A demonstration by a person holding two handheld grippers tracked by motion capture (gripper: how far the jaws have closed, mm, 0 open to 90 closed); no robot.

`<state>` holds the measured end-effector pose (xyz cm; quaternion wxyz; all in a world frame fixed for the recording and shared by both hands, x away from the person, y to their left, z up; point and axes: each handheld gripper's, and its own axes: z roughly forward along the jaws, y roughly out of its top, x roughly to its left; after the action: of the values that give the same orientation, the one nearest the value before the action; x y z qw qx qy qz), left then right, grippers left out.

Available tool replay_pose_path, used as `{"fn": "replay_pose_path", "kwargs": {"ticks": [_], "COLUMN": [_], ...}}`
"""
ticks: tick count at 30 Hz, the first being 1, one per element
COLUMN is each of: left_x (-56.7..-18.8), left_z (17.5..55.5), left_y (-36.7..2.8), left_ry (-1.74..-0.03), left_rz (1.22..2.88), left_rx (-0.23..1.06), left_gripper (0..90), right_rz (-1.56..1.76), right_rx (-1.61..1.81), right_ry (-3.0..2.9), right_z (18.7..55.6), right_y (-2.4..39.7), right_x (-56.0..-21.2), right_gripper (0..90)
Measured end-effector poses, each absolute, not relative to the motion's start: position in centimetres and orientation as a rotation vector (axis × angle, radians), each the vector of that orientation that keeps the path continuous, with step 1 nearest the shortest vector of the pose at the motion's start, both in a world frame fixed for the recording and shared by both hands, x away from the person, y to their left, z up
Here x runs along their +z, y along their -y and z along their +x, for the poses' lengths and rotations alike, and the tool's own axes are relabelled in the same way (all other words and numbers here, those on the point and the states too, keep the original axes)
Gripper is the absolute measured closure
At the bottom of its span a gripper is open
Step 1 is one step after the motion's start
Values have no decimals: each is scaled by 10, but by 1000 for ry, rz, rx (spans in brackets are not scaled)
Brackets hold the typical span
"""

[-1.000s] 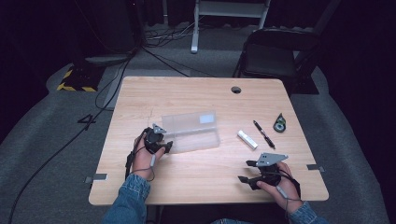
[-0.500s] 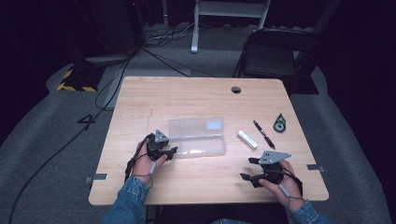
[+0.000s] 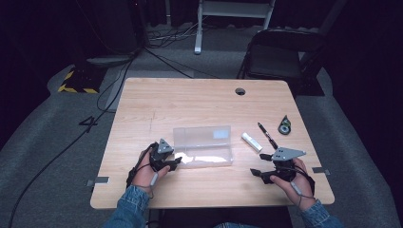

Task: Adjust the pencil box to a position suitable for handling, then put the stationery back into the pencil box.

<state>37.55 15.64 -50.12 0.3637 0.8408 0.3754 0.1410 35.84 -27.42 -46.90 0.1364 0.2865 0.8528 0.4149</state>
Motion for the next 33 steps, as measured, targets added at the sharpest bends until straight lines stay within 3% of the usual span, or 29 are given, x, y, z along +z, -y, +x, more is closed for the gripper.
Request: {"fn": "replay_pose_path", "kwargs": {"ticks": [33], "left_x": [-499], "left_z": [332], "left_y": [-124], "left_ry": [-778], "left_rz": [2255], "left_rx": [272], "left_gripper": [496], "right_rz": [925], "right_rx": [1243], "right_ry": [-2334], "right_z": [367], "right_y": [305], "right_x": [-457], "right_gripper": [264]}}
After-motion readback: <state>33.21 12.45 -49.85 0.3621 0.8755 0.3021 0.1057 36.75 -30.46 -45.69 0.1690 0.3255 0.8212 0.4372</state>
